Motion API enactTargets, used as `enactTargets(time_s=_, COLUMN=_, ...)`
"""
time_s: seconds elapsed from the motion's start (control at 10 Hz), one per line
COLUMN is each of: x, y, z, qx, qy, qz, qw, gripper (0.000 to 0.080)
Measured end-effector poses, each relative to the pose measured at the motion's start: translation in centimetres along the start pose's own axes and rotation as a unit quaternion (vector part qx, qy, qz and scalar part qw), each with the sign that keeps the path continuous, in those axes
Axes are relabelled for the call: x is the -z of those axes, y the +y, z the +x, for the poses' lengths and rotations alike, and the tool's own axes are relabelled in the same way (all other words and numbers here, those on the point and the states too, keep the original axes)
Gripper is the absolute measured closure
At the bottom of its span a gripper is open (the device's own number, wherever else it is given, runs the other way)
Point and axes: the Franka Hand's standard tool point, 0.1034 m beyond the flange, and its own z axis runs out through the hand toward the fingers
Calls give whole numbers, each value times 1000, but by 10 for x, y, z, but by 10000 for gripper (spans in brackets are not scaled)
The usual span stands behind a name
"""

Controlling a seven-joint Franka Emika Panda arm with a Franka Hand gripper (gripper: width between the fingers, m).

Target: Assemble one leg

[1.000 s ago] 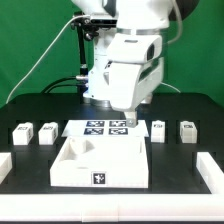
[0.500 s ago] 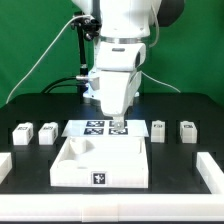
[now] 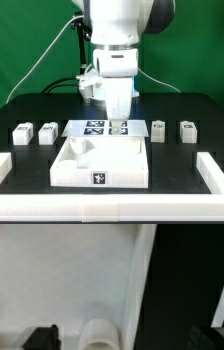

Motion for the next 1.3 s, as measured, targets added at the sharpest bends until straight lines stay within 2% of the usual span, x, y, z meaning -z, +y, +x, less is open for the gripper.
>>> enactTargets(time_s=0.4, x=-36, y=-13, z=-7, qx=-15, qy=9, qz=27, qw=999, gripper=150)
enactTargets(time_s=0.7, x=-37, y=-11, z=-7, qx=-24, qy=10, qz=27, qw=999, gripper=150)
enactTargets(time_s=0.9, x=-38, y=-12, z=-7, qx=-24, qy=10, qz=28, qw=999, gripper=408)
enactTargets(time_s=1.0, x=-38, y=-12, z=-7, qx=-24, qy=10, qz=29, qw=999, gripper=408)
enactTargets(time_s=1.1, x=-38, y=-12, z=-7, qx=-24, qy=10, qz=29, qw=999, gripper=592)
enactTargets(time_s=1.2, x=-38, y=-12, z=-7, qx=-25, qy=10, qz=29, qw=999, gripper=718)
enactTargets(time_s=1.3, x=-37, y=-10, z=-8, qx=-25, qy=9, qz=24, qw=999, gripper=718)
